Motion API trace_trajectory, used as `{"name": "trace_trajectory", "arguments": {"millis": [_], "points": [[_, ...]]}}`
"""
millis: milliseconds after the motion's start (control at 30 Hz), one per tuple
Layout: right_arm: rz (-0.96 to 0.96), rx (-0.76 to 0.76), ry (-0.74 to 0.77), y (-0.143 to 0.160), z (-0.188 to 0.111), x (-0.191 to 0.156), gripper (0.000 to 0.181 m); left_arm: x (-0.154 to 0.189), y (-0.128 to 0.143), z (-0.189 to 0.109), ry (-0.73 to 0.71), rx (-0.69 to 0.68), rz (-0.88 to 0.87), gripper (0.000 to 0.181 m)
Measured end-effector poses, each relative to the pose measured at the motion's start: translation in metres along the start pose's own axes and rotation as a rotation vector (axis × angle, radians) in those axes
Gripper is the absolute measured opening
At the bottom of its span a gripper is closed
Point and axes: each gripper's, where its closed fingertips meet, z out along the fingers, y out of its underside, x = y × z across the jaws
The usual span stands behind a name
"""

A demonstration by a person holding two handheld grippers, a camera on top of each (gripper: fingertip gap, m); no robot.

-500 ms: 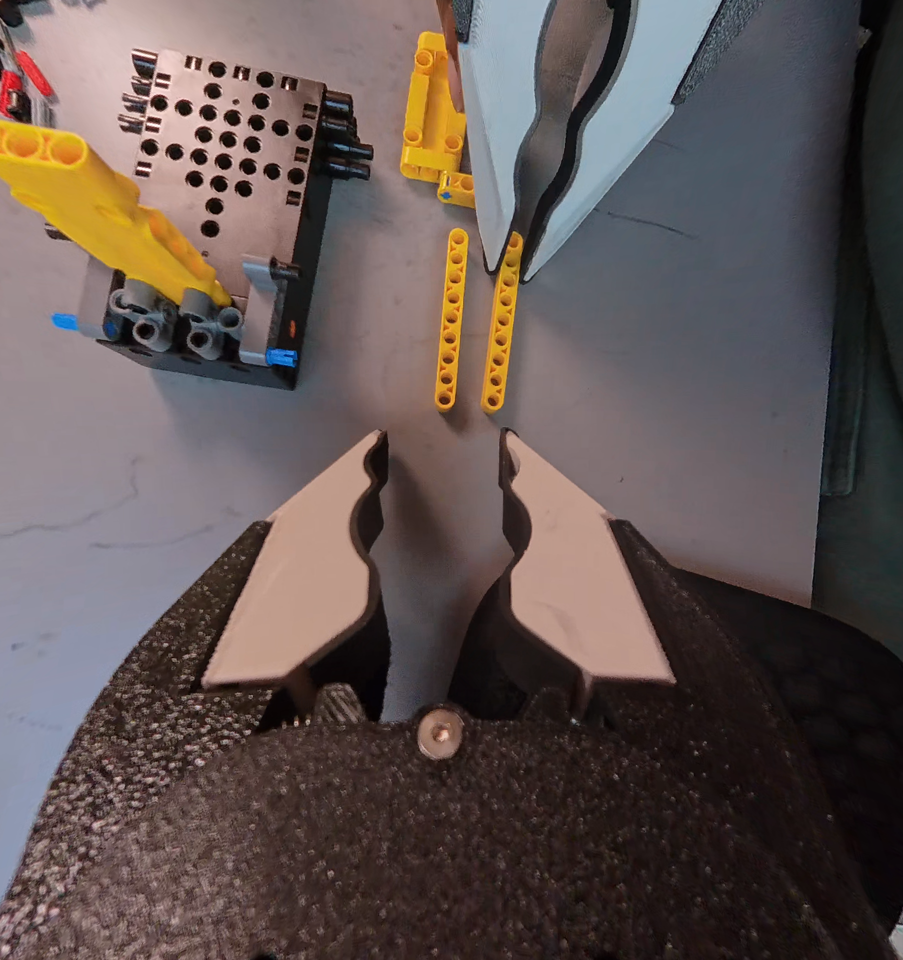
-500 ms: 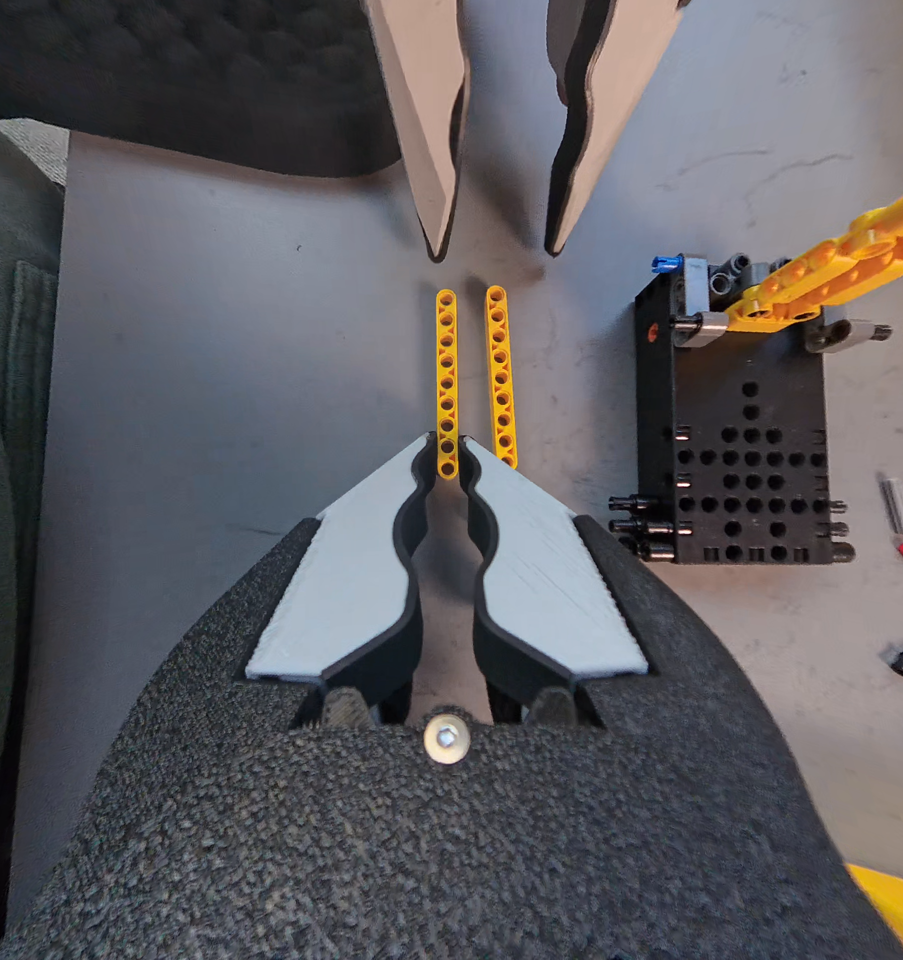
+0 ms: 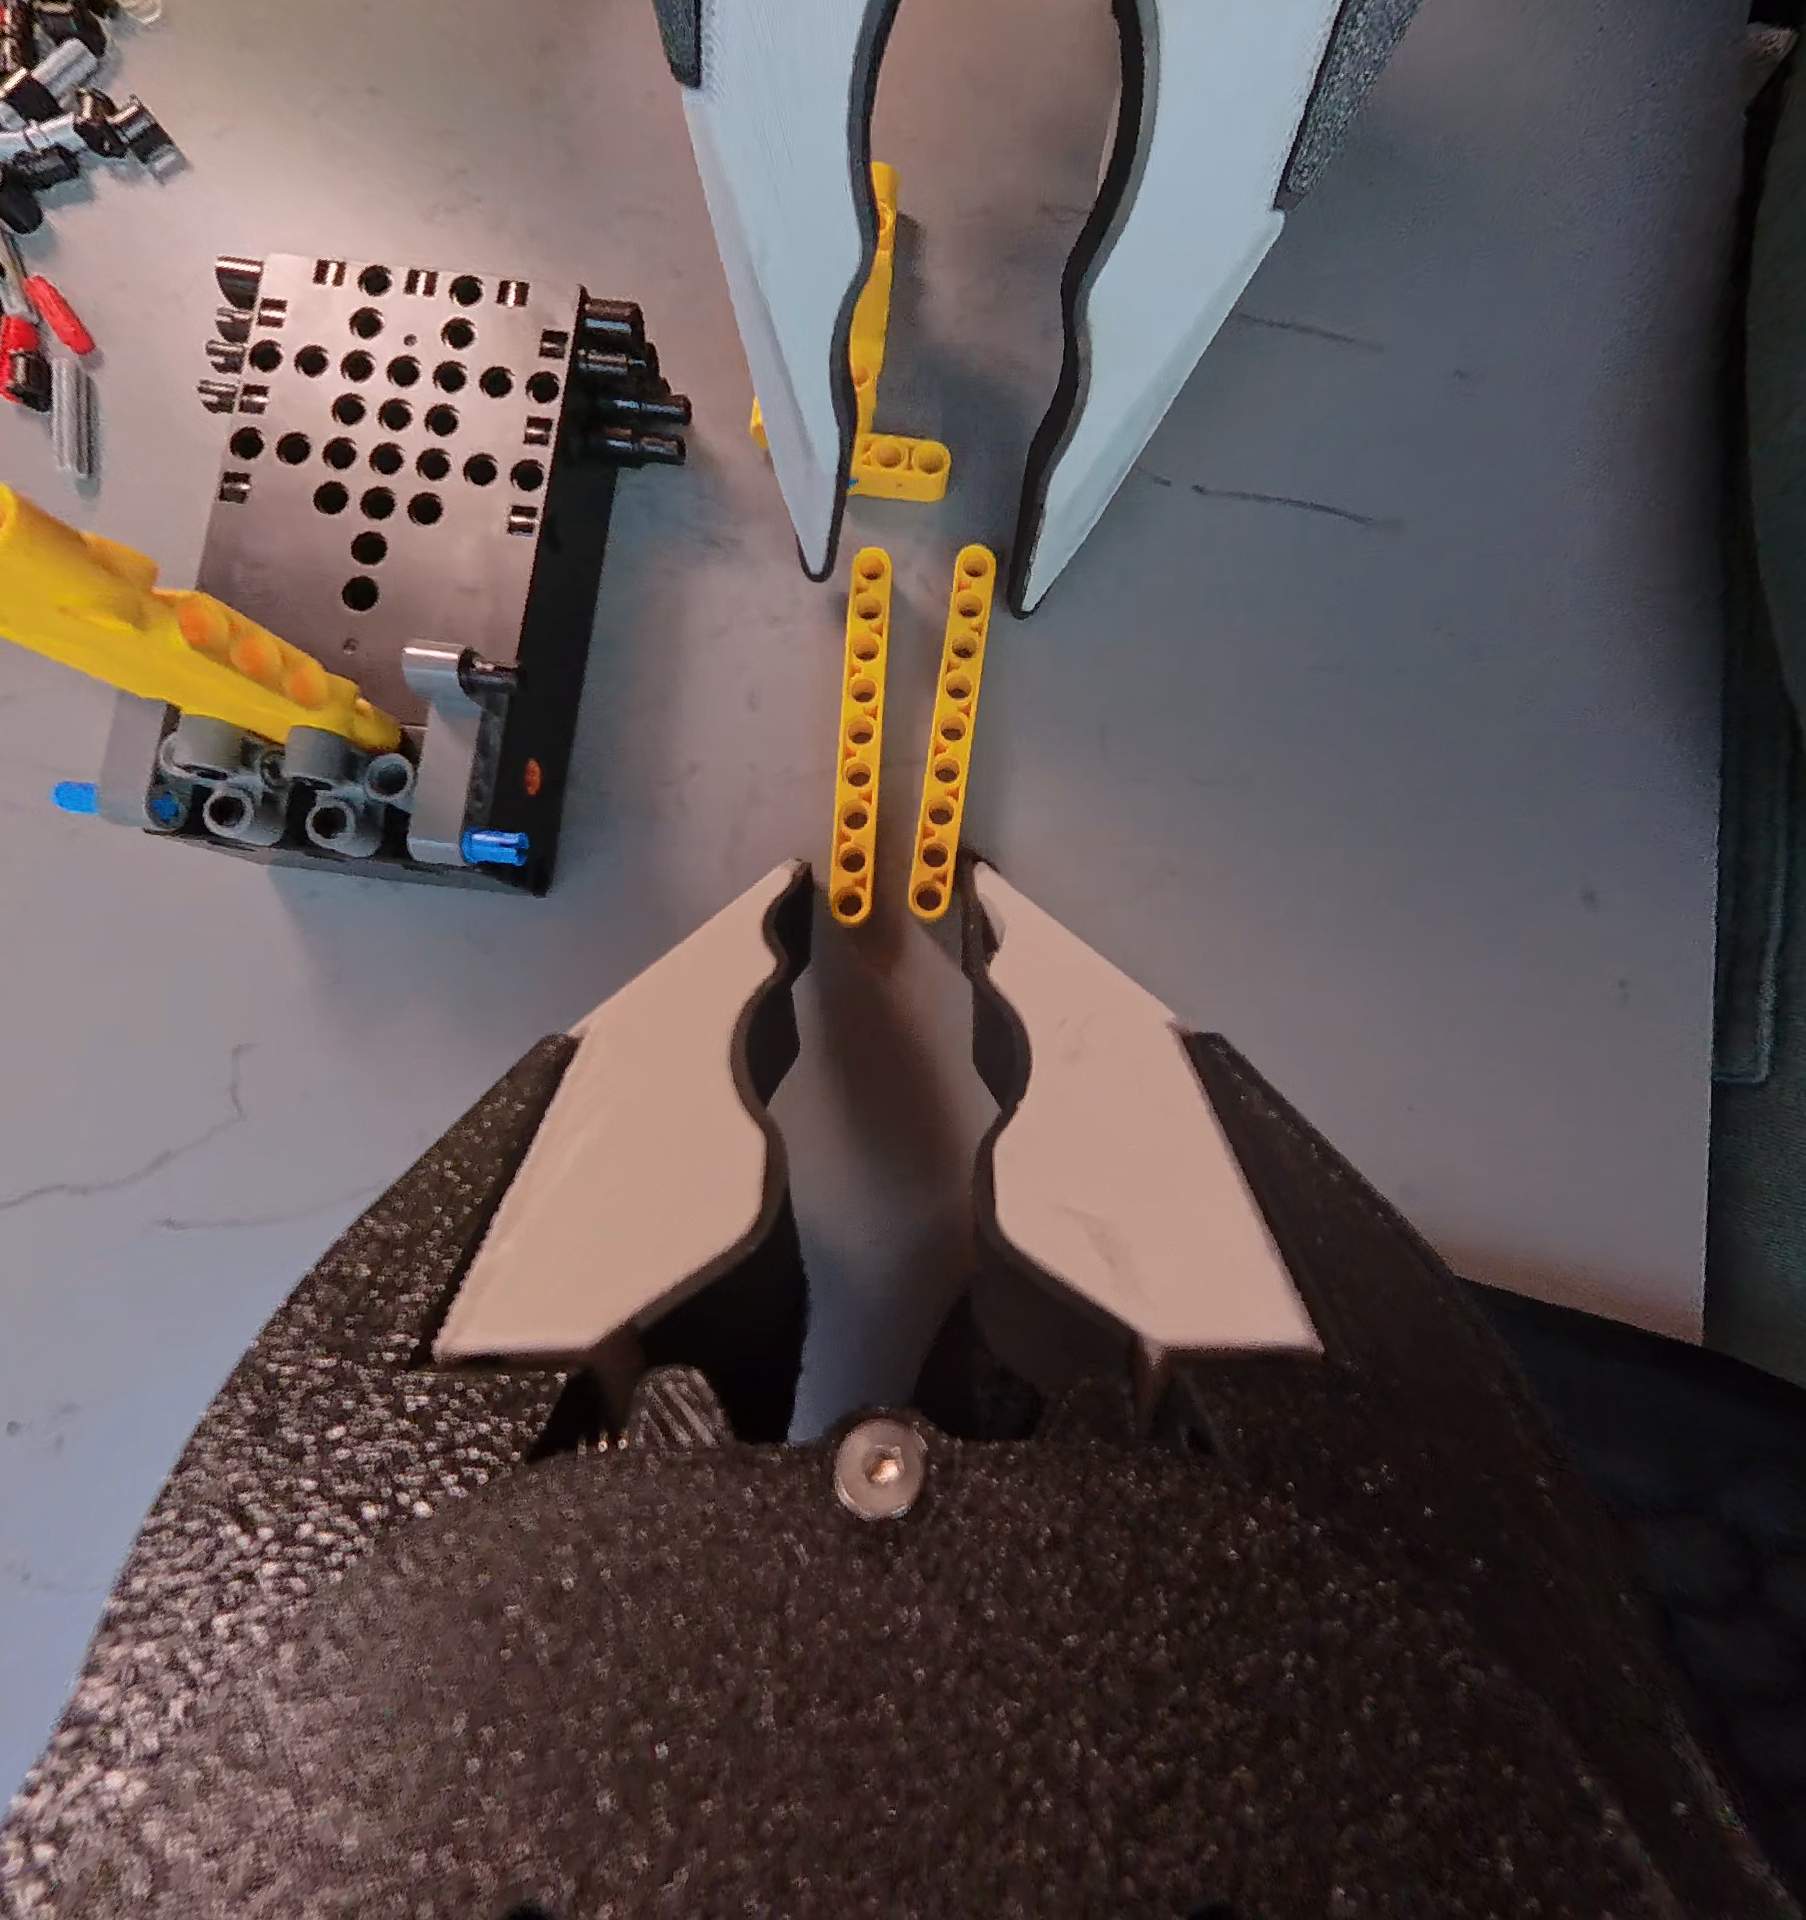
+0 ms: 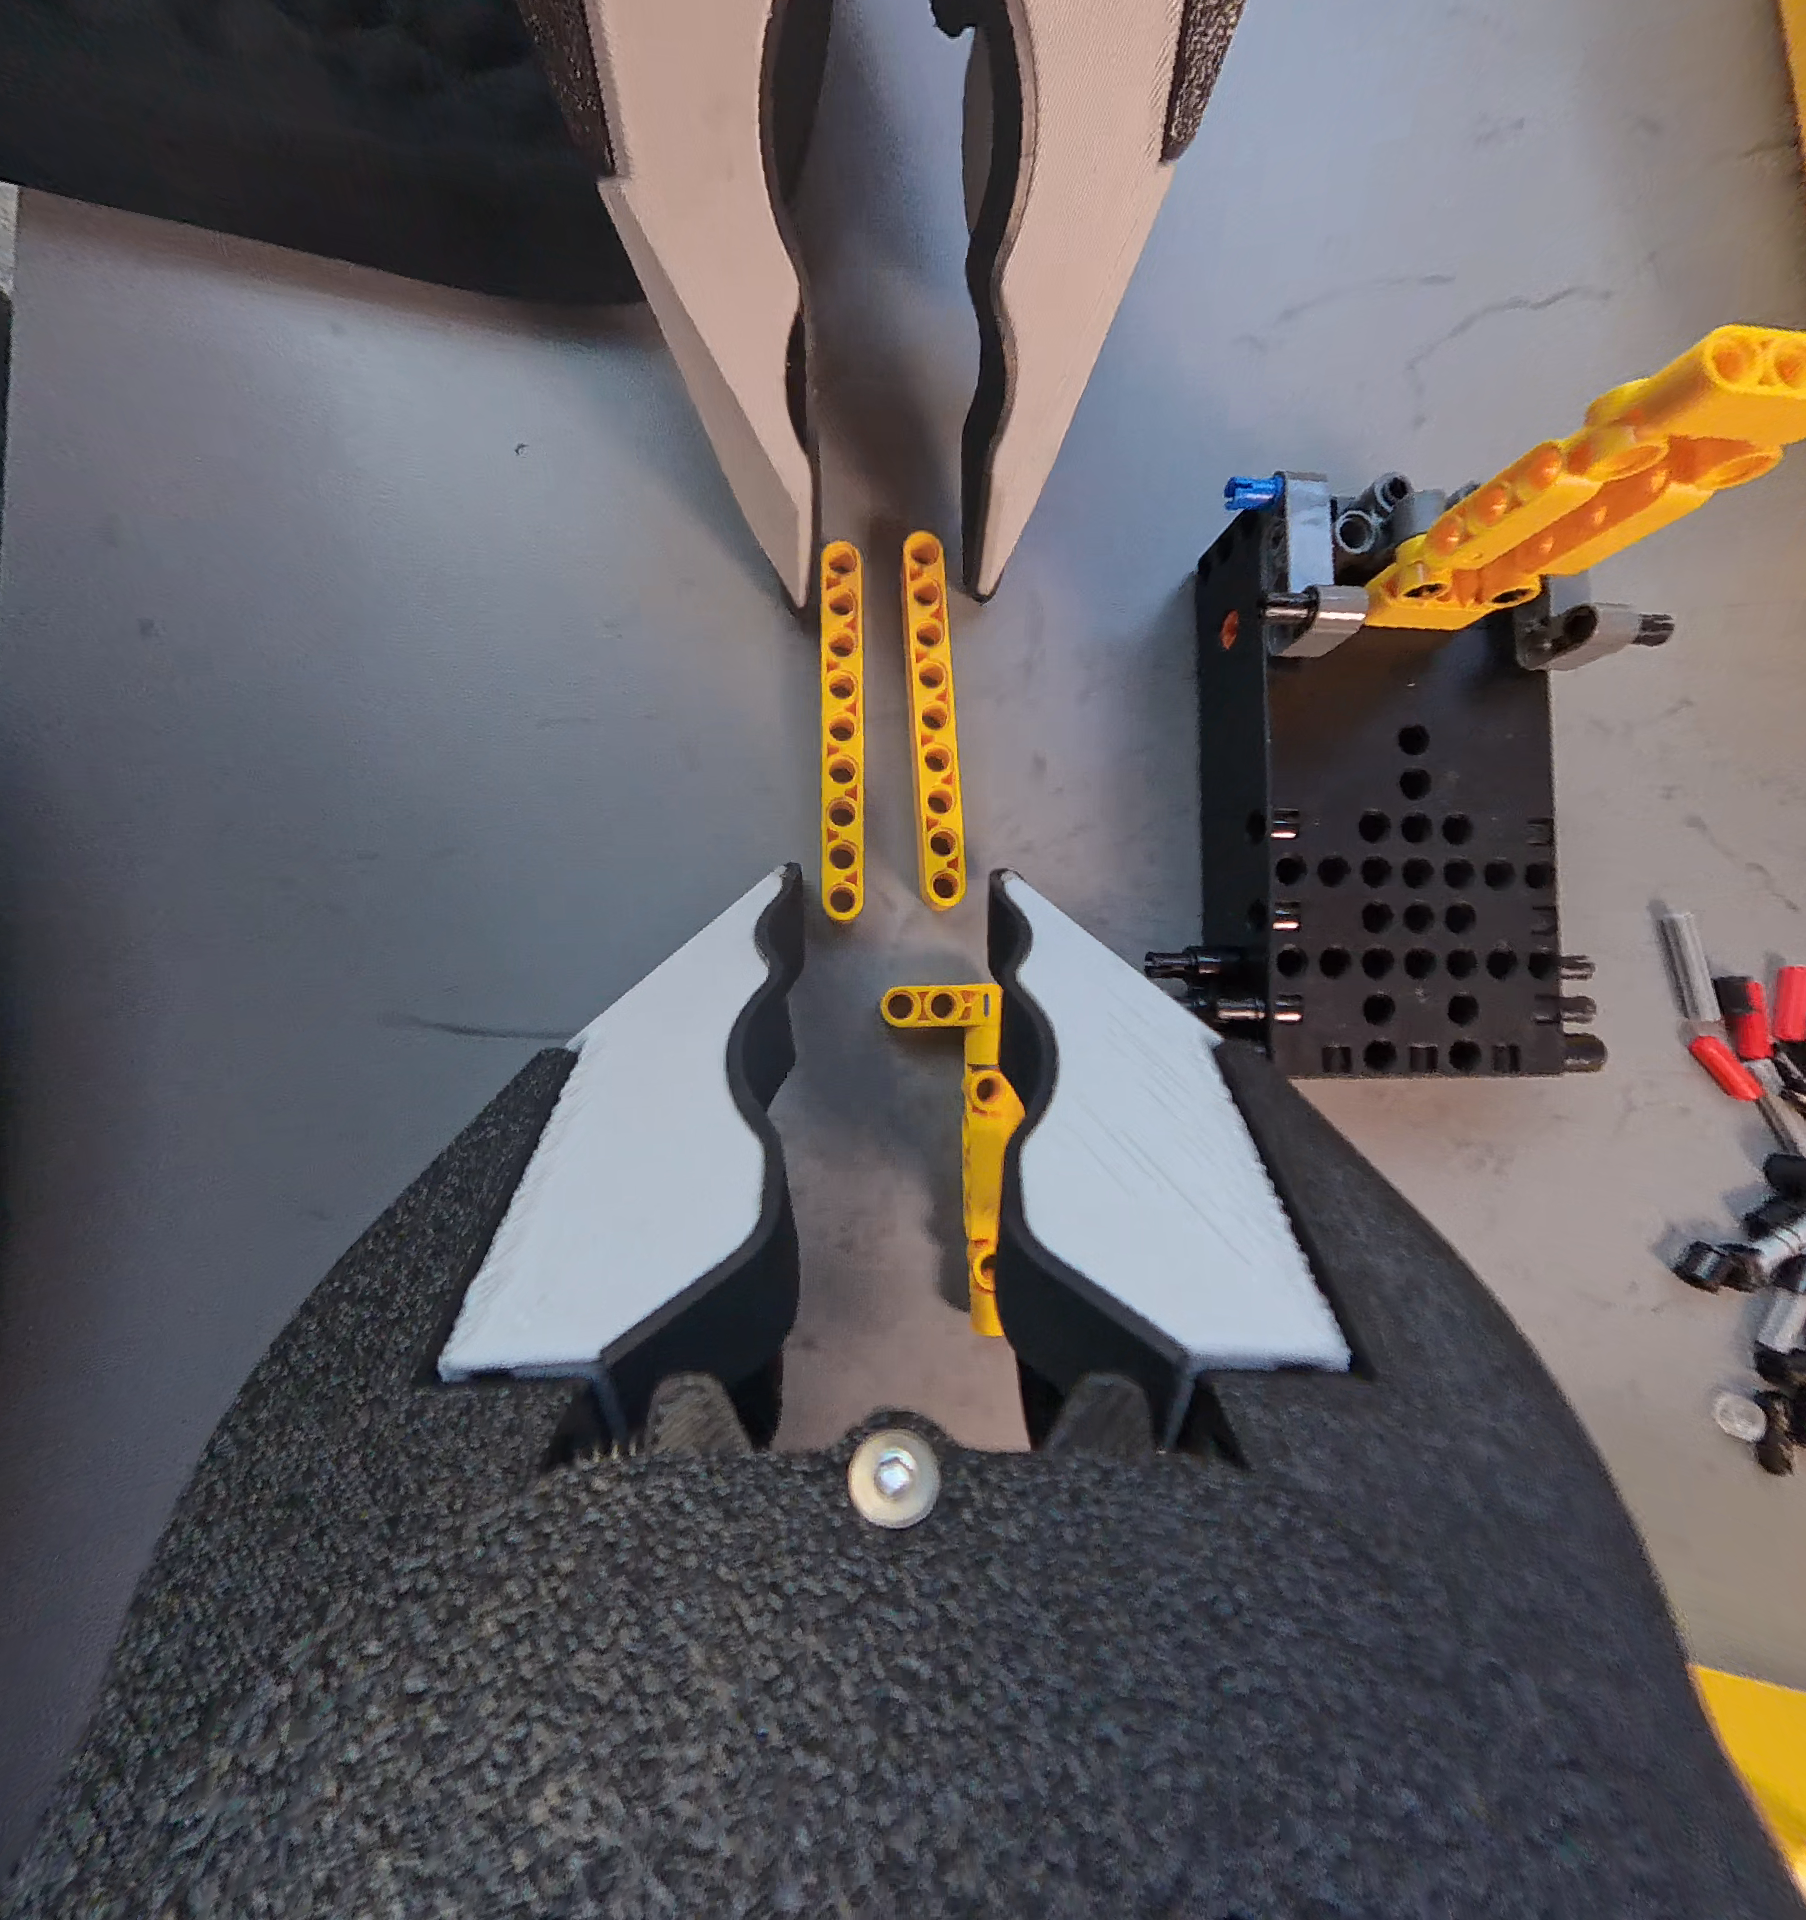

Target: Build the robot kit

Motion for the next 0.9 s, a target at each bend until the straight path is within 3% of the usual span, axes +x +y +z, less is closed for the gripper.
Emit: {"name": "trace_trajectory", "arguments": {"millis": [433,900], "points": [[0.015,-0.025,-0.103,0.0002,0.0027,0.001,0.015,0.0041,-0.0004,0.0004,0.021,0.007,0.015,0.015],[0.009,-0.025,-0.107,0.0005,0.0029,0.0012,0.015,0.0044,-0.0005,0.0002,0.023,0.01,0.019,0.015]]}}
